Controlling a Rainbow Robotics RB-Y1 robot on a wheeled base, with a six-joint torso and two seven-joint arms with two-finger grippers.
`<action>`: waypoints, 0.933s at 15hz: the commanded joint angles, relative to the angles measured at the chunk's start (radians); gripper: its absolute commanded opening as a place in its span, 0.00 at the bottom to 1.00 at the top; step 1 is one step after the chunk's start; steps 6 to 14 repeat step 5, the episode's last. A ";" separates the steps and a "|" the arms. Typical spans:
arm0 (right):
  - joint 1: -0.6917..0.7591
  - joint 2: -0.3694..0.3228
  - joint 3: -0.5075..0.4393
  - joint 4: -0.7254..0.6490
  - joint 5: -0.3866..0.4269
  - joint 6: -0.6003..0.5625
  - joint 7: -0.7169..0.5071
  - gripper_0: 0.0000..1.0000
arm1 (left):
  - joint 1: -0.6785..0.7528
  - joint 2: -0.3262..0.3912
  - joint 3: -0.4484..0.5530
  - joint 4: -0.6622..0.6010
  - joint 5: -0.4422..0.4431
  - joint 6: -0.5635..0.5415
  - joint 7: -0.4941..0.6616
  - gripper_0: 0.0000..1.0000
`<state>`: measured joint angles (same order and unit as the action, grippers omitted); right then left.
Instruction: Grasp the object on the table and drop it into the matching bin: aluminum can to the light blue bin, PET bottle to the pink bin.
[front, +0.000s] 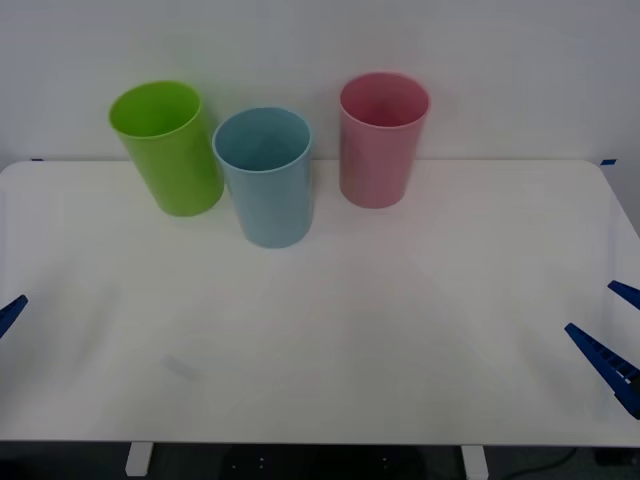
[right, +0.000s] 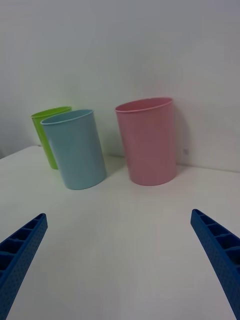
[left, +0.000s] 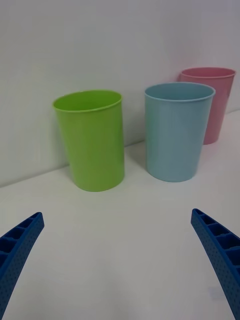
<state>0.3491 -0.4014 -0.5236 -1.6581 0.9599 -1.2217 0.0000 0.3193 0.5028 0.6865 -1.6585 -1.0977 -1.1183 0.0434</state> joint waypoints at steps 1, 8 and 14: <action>0.000 0.000 0.000 0.000 0.000 0.000 0.000 1.00 | 0.006 -0.001 -0.001 0.000 0.010 0.005 0.000 1.00; 0.000 0.000 0.000 0.000 0.000 0.000 0.000 1.00 | 0.012 -0.001 -0.007 0.000 0.016 0.011 0.000 1.00; 0.000 0.000 0.000 0.000 0.000 0.000 0.000 1.00 | 0.012 -0.001 -0.007 0.000 0.016 0.011 0.000 1.00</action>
